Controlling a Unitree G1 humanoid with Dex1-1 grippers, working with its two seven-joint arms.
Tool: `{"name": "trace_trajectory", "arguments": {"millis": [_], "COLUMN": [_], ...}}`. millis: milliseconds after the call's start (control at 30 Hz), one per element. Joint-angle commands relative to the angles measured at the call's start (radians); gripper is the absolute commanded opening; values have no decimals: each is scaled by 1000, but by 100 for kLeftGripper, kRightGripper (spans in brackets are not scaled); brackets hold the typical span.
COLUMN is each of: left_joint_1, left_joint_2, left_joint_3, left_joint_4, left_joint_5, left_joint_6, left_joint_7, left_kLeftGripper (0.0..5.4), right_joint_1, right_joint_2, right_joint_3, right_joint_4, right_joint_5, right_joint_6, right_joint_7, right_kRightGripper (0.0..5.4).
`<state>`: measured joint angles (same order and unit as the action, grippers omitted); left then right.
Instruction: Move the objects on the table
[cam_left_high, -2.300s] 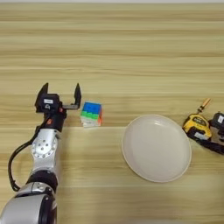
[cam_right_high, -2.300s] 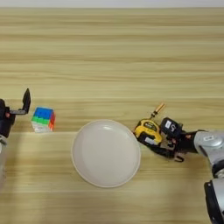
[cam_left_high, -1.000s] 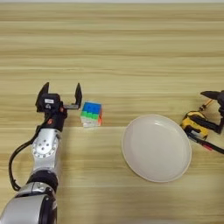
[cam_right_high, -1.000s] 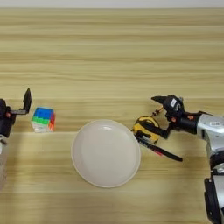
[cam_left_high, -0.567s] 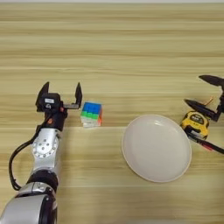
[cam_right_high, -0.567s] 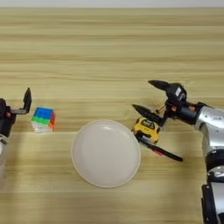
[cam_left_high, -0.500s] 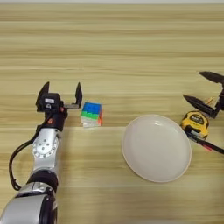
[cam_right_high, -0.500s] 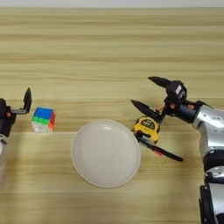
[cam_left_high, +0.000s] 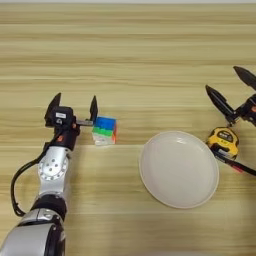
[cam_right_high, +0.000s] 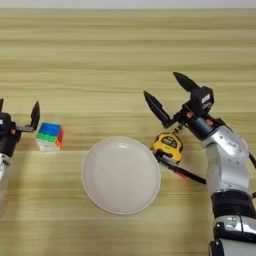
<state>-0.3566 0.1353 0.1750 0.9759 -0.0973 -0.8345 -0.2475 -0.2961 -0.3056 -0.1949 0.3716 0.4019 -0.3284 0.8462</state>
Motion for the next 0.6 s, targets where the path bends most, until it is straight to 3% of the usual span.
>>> {"name": "trace_trajectory", "arguments": {"millis": [33,200,600], "left_joint_1": [46,91,157], "left_joint_2": [-23,-38,-41], "left_joint_3": [-28,-57,-120], "left_joint_4": [-49,-136,-273], "left_joint_5": [-2,-13,35], "left_joint_6": [12,68,255], "left_joint_7": [-32,-64,-43], "left_kLeftGripper": [540,540,540], "right_joint_1": [41,66,100], "right_joint_2": [39,77,107], "right_joint_3": [2,20,22], "right_joint_4": [-64,-93,-187], "right_joint_5": [15,8,43], "right_joint_6": [27,38,94], "right_joint_7": [-59,-112,-175], "right_kRightGripper": [538,538,538]}}
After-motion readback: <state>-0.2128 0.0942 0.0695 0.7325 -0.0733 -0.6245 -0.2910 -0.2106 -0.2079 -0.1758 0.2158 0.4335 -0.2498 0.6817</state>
